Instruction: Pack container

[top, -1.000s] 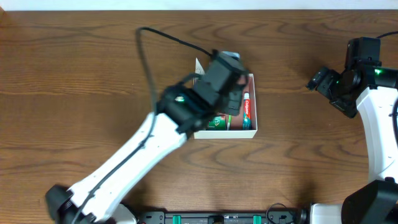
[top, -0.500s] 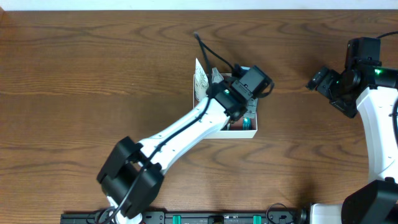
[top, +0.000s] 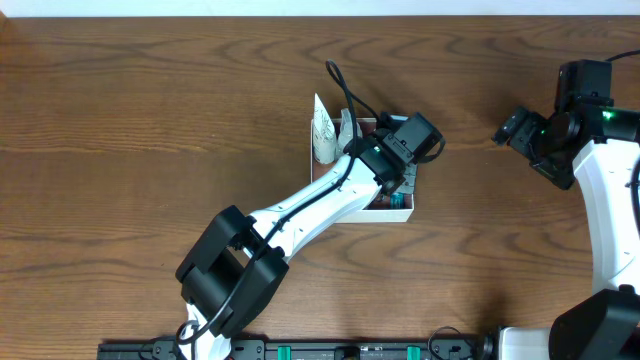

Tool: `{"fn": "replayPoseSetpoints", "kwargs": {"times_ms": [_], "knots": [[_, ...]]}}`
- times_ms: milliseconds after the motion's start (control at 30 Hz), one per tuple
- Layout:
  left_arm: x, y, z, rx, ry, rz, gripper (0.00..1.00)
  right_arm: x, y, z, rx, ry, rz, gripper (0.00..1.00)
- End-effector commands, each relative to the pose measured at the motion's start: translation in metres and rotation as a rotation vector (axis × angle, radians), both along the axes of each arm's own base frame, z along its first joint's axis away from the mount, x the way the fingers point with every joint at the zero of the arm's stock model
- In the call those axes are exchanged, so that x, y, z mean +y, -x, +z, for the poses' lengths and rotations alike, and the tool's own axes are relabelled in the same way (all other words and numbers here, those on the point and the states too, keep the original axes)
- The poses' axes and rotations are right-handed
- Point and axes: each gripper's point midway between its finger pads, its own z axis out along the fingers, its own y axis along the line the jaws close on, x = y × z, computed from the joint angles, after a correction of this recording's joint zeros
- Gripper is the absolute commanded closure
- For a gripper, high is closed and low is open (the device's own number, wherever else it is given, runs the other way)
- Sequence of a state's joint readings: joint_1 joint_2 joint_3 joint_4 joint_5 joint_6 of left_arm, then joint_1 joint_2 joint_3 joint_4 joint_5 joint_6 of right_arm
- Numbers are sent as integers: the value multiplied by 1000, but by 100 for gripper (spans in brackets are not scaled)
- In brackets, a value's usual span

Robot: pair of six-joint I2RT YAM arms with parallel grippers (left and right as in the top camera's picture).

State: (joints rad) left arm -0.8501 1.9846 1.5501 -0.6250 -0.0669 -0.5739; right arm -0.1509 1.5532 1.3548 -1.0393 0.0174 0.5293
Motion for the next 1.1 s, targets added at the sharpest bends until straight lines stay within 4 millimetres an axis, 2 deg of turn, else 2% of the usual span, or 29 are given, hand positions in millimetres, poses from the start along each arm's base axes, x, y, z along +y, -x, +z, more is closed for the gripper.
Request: {"fn": "replayPoseSetpoints", "kwargs": {"times_ms": [0,133,233,367,567,633,667,833,867,900,1067], "knots": [[-3,-4,6,-15,14,5,65,-2,0,0,3,5,8,1],[-6,-1,9,-8,31,-3,64,-2,0,0,3,5,8,1],[-5,-1,19,-18,44,-3,65,-2,0,0,3,5,8,1],[-4,6,54,-49,98,-22,65,-2,0,0,3,5,8,1],[12,30,134,-181,136,-140,64,-2,0,0,3,5,8,1],[27,39,157,-233,113,-174,55,-2,0,0,3,5,8,1],[39,41,166,-259,89,-165,47,-2,0,0,3,5,8,1],[109,52,201,-371,-92,-89,35,-2,0,0,3,5,8,1],[122,58,207,-382,-118,-81,27,-2,0,0,3,5,8,1],[135,66,214,-388,-129,-74,2,-2,0,0,3,5,8,1],[167,92,240,-419,-95,-67,2,-2,0,0,3,5,8,1]]}}
